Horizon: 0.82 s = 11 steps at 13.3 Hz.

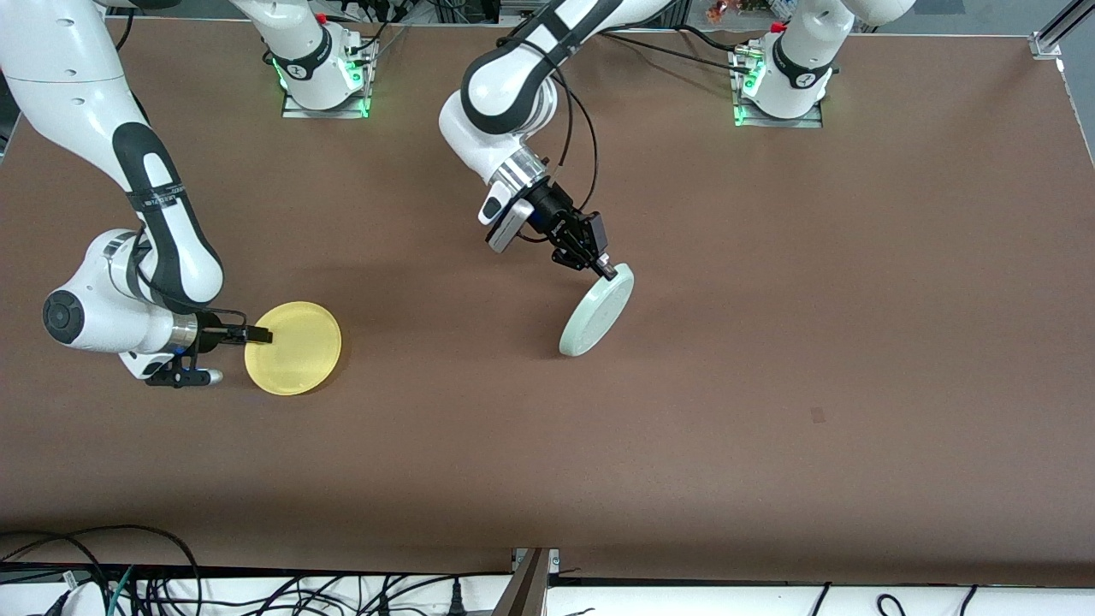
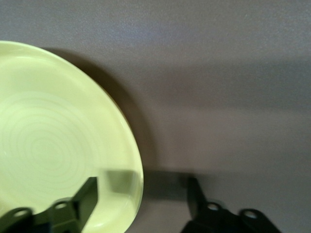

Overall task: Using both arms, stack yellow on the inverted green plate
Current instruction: 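Lift the green plate with the left gripper while the right gripper grasps the yellow plate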

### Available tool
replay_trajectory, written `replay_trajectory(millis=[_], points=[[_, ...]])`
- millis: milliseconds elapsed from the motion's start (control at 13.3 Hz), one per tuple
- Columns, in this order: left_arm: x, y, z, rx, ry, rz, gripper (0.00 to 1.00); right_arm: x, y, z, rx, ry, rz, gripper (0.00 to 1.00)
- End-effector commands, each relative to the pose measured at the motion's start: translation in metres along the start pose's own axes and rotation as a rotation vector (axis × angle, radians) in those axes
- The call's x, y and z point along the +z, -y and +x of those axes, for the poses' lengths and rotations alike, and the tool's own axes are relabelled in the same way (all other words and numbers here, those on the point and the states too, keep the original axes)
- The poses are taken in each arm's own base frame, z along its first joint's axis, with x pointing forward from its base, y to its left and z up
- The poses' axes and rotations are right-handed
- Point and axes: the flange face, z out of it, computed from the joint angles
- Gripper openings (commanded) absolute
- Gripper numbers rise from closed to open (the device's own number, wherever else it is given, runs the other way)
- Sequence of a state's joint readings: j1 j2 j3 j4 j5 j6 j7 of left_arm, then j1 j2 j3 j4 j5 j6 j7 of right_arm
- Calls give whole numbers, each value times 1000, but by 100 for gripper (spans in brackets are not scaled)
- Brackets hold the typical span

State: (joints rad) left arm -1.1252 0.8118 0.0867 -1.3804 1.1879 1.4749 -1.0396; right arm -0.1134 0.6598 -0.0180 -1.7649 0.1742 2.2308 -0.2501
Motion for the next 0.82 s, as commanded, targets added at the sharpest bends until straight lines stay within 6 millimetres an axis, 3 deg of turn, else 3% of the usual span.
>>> replay_trajectory(millis=[0, 375, 600, 750], points=[[-27, -22, -3, -15, -94, 80, 0, -5, -2, 1, -23, -18, 16, 40], [-96, -33, -6, -30, -232, 2, 0, -7, -1, 1, -25, -19, 16, 4], [-116, -55, -17, 2, -312, -42, 0, -10, -1, 4, -27, -28, 14, 0], [-118, -74, -25, 43, -366, -27, 0, -16, -1, 7, -28, -39, 13, 0]])
